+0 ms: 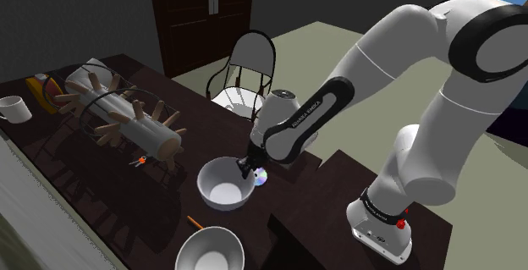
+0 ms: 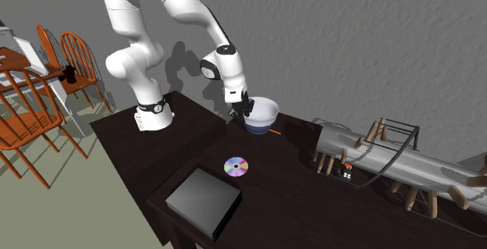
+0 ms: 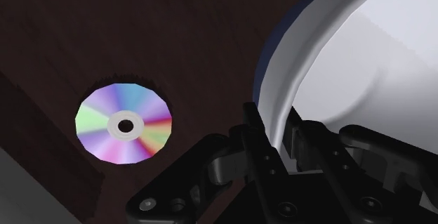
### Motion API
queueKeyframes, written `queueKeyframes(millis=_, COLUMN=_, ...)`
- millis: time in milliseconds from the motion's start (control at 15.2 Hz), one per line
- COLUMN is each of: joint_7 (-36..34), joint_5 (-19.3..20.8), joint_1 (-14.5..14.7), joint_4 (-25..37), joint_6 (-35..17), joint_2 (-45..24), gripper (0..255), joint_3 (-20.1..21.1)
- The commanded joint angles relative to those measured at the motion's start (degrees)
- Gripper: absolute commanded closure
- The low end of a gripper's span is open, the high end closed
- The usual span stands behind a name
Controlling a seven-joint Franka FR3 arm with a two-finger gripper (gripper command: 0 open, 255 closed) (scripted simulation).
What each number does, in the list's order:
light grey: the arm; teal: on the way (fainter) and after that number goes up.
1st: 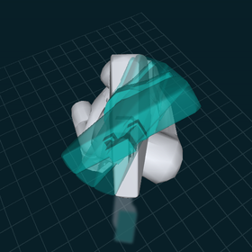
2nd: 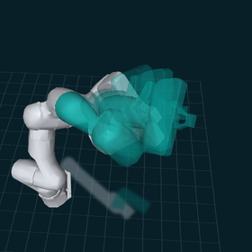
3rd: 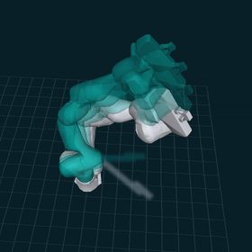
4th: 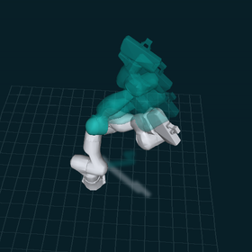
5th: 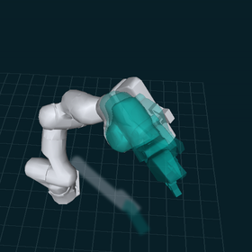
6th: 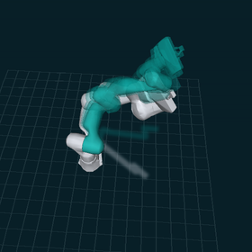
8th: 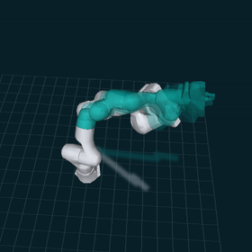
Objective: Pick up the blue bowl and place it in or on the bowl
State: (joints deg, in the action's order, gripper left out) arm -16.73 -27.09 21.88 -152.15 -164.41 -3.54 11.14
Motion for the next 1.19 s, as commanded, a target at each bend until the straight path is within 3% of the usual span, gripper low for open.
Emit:
queueKeyframes(millis=0, joint_7=-1.5, joint_5=1.4, joint_1=0.1, joint_4=-0.2, joint_6=1.8, joint_2=2.0, gripper=255, joint_3=-0.3)
queueKeyframes(millis=858, joint_7=-6.8, joint_5=6.7, joint_1=-1.0, joint_4=0.7, joint_6=13.1, joint_2=12.6, gripper=255, joint_3=-0.7)
queueKeyframes(millis=1122, joint_7=-14.0, joint_5=6.8, joint_1=1.8, joint_4=-0.6, joint_6=13.1, joint_2=15.0, gripper=255, joint_3=3.6)
